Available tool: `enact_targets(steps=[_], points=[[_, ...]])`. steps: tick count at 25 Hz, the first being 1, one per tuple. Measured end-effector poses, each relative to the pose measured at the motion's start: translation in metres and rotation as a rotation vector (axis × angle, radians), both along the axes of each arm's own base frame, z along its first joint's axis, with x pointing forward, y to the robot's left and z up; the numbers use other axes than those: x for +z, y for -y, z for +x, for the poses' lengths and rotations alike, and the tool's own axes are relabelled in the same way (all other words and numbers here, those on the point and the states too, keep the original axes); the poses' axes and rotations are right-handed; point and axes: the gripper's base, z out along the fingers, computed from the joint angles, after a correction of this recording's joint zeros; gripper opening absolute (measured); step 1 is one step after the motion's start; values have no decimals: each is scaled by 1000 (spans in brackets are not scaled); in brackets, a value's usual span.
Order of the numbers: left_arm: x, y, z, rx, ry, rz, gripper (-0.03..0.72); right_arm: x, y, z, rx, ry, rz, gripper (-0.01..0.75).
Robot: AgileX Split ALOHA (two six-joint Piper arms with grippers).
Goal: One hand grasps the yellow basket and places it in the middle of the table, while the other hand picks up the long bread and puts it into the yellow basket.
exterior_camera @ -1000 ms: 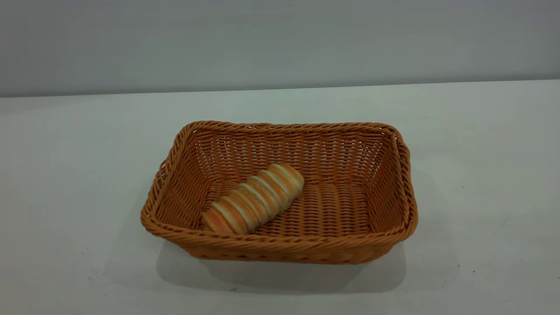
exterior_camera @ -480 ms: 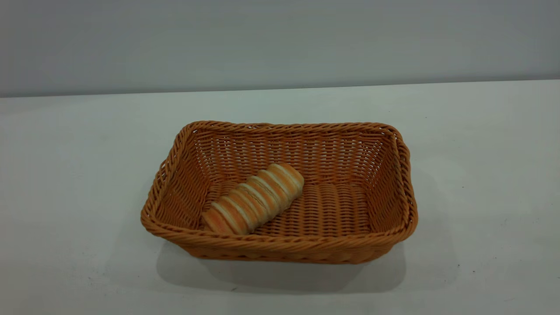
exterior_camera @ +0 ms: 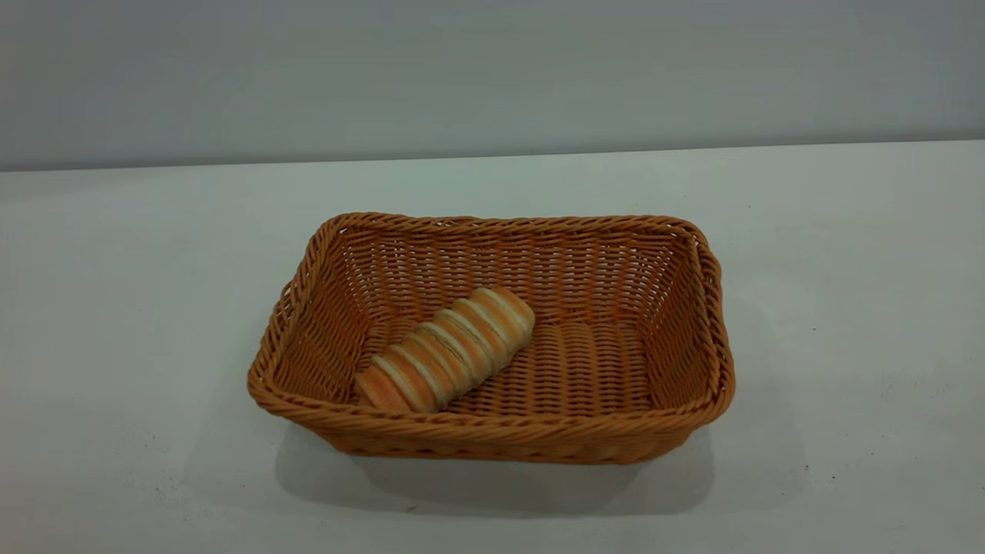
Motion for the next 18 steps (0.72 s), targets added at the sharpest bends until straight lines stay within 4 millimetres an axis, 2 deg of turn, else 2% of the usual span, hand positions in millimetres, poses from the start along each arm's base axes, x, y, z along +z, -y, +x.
enact_targets(steps=[6, 11, 18], points=[[-4, 1, -1, 22, 10, -4, 396, 0, 0, 0, 0, 1, 0, 333], [-17, 1, -1, 52, -2, -2, 396, 0, 0, 0, 0, 1, 0, 333], [-18, 1, -1, 57, -3, -2, 396, 0, 0, 0, 0, 1, 0, 333]])
